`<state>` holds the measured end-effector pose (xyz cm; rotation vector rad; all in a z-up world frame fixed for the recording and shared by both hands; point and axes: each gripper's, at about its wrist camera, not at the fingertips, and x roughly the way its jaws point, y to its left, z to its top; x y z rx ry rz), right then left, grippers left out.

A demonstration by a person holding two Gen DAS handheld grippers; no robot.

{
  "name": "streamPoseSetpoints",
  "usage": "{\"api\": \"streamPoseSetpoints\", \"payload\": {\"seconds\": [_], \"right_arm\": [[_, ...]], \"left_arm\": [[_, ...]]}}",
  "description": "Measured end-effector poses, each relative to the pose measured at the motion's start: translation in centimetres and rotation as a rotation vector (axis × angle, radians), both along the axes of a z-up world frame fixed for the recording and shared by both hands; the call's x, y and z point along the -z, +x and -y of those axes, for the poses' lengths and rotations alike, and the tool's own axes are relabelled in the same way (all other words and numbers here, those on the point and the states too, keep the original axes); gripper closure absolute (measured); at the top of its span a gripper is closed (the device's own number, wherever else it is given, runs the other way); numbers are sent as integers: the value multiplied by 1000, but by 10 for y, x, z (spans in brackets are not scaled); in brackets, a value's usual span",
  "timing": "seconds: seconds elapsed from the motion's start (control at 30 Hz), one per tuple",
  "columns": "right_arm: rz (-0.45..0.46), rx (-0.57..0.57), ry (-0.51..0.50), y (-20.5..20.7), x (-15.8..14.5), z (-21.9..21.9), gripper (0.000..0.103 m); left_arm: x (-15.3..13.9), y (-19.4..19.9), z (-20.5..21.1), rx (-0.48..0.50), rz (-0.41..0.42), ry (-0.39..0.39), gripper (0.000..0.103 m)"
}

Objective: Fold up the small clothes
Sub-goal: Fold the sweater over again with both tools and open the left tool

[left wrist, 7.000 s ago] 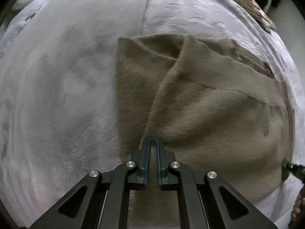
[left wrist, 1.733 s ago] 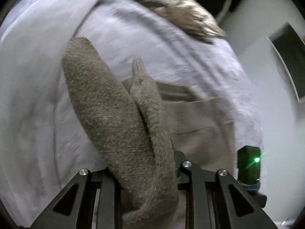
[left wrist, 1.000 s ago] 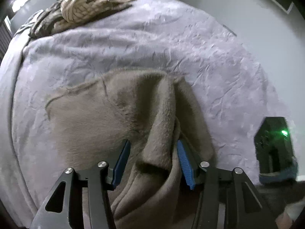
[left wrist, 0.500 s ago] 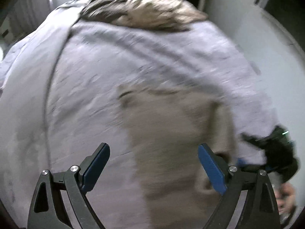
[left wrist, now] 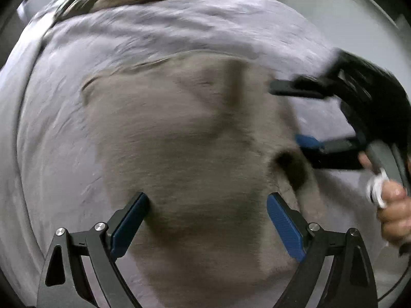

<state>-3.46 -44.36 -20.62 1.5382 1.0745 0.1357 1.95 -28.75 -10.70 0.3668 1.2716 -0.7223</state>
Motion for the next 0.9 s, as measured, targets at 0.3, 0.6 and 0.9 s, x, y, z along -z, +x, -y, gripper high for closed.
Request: {"api": "streamPoseSetpoints", "payload": {"seconds": [0.3, 0.6, 0.9], "right_arm": [[-37, -249, -372, 37, -34, -31, 89], [7, -168, -456, -7, -50, -8, 89], [-78, -162, -514, -20, -53, 1, 67]], "left_arm": [[-27, 25, -55, -198, 73, -9, 9], [6, 64, -92, -370, 31, 61, 9], [23, 57, -89, -351, 7, 108, 9]]}}
